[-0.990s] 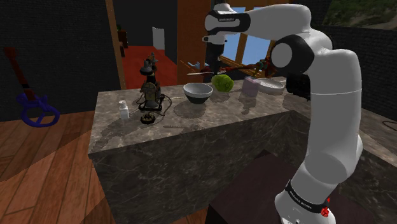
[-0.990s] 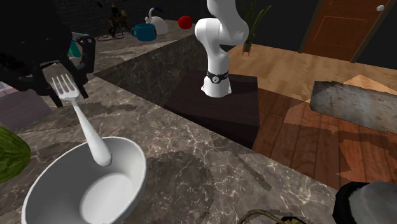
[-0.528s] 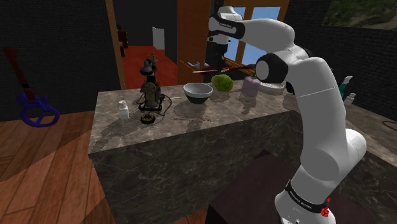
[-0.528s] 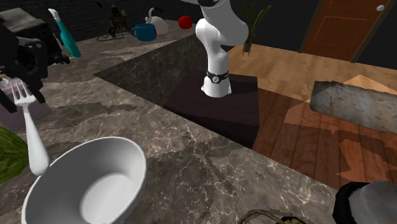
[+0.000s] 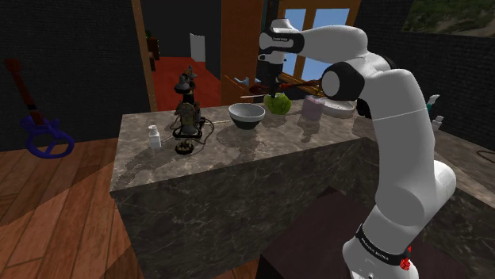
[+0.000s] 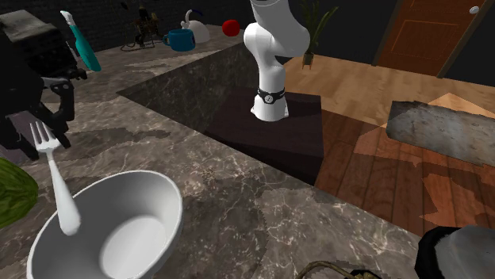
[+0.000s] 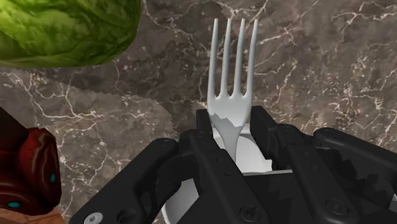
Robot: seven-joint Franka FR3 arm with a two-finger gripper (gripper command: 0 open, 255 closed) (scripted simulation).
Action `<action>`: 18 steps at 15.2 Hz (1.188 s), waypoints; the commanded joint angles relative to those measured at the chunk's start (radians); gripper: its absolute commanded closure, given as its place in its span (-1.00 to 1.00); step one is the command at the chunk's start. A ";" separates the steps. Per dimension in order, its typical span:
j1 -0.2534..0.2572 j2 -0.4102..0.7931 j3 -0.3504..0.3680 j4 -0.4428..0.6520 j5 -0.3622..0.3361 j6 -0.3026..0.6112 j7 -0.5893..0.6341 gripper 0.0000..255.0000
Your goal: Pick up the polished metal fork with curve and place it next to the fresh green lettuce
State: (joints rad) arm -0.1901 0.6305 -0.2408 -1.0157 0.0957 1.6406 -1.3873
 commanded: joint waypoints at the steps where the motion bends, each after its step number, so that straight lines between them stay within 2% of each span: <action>1: 0.002 0.001 0.000 -0.029 0.000 0.031 -0.001 1.00; 18: 0.019 0.002 0.004 -0.259 0.003 0.260 -0.003 1.00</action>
State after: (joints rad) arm -0.1730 0.6308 -0.2383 -1.2626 0.0984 1.8893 -1.3909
